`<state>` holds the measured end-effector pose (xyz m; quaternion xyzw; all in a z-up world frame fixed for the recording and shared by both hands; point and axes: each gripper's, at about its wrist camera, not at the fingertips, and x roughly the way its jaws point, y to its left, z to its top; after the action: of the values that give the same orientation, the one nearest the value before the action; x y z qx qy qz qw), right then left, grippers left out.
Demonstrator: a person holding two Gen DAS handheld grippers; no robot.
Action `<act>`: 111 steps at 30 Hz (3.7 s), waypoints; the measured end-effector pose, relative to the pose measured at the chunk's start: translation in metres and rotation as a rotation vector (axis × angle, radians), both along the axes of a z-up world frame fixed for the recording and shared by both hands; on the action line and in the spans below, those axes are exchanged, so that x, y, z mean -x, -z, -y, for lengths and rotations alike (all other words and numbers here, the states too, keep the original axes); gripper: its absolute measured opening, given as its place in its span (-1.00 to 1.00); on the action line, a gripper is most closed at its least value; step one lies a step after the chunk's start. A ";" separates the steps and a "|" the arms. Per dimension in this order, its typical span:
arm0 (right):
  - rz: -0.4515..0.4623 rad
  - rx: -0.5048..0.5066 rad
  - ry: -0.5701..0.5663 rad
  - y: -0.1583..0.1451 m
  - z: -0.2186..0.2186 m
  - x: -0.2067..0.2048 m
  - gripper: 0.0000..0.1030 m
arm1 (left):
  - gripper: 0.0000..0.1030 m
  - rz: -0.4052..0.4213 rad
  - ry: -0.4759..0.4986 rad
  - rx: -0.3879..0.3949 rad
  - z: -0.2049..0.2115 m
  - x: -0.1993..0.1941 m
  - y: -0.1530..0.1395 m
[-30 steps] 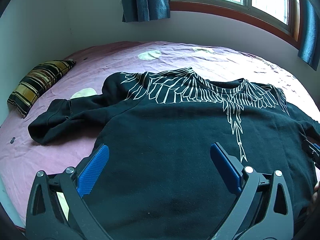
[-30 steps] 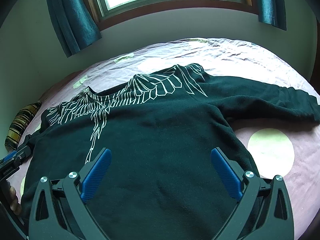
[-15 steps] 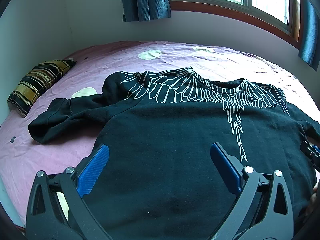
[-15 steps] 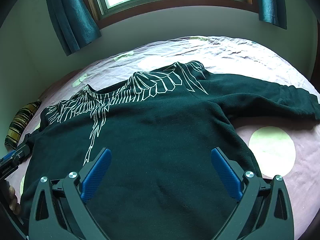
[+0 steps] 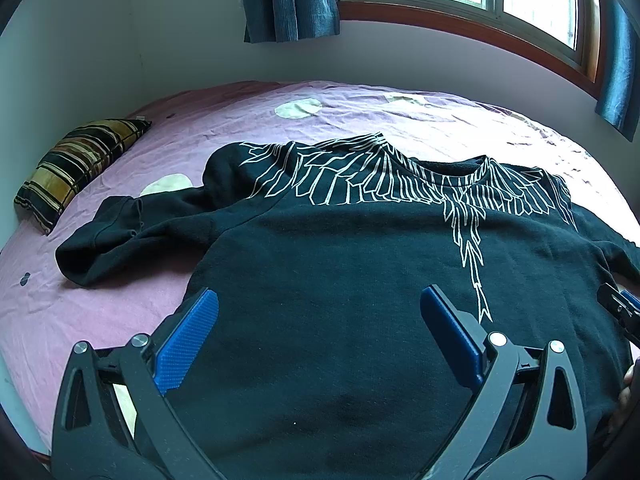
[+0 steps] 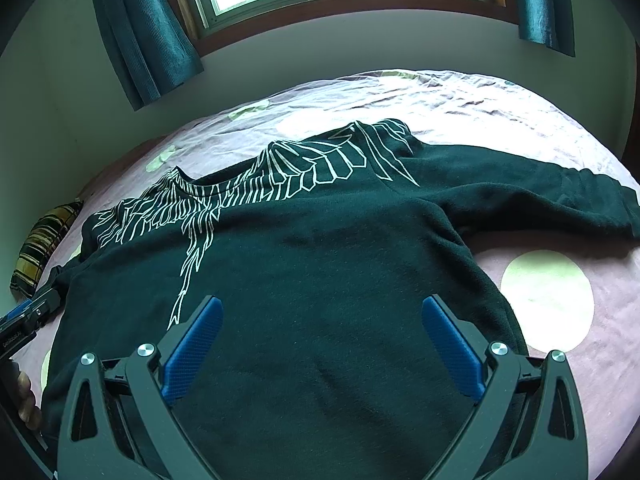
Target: Fold small clothes
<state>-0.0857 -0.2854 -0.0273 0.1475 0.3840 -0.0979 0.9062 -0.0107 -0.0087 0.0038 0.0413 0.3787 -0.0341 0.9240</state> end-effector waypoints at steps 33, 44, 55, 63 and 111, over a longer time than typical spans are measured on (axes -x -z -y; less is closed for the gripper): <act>0.239 -0.603 0.842 0.042 0.388 0.158 0.17 | 0.96 -0.059 -0.025 -0.006 0.000 -0.013 0.017; 0.210 -0.582 0.868 0.048 0.431 0.138 -0.69 | 0.96 -0.080 -0.007 -0.027 0.017 -0.018 0.022; 0.332 -0.629 0.933 0.054 0.441 0.185 -0.92 | 0.96 -0.088 -0.012 -0.029 0.009 -0.021 0.024; 0.487 -0.417 0.656 -0.076 0.358 0.123 -0.92 | 0.96 -0.057 -0.038 -0.033 -0.023 -0.019 0.016; 0.060 -0.412 -0.596 -0.050 -0.063 -0.054 -0.16 | 0.96 -0.045 -0.086 0.056 -0.116 0.004 0.012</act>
<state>-0.0317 -0.2225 0.0225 0.2113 0.3950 0.2542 0.8571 -0.0150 0.1068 -0.0082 -0.0019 0.3999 -0.0058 0.9166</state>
